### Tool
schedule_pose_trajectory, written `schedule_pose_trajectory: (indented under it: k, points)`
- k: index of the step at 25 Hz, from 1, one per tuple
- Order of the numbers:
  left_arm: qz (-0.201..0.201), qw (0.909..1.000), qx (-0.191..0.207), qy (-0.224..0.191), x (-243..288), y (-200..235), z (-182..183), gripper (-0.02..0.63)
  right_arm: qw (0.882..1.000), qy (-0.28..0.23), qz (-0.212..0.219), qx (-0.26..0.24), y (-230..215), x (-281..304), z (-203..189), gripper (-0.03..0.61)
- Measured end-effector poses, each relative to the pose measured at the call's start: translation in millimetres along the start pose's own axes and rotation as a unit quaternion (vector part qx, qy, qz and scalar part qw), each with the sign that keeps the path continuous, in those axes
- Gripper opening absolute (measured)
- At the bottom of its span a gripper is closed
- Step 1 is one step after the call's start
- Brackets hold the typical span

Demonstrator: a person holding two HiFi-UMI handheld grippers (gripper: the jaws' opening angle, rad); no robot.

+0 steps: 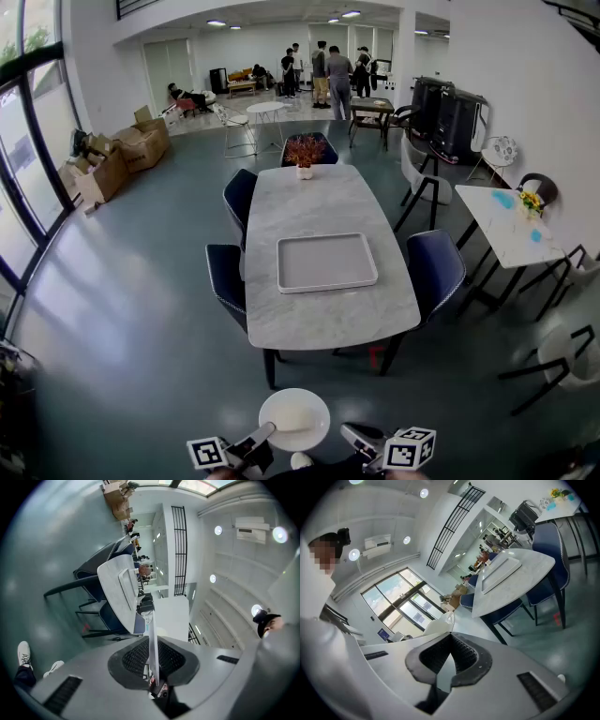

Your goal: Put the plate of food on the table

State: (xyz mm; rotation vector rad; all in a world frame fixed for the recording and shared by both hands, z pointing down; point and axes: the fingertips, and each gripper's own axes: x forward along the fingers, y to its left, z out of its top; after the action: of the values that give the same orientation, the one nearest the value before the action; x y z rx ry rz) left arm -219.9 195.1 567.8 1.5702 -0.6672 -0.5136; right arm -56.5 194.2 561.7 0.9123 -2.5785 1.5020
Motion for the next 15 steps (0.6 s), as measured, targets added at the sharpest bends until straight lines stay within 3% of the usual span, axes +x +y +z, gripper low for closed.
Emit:
schedule_pose_trajectory:
  k: [15]
  points:
    - [0.0, 1.0, -0.001, -0.005, -0.3, 0.6, 1.6, 0.04, 1.0, -0.009, 0.005, -0.01, 0.2, -1.0, 5.8, 0.011]
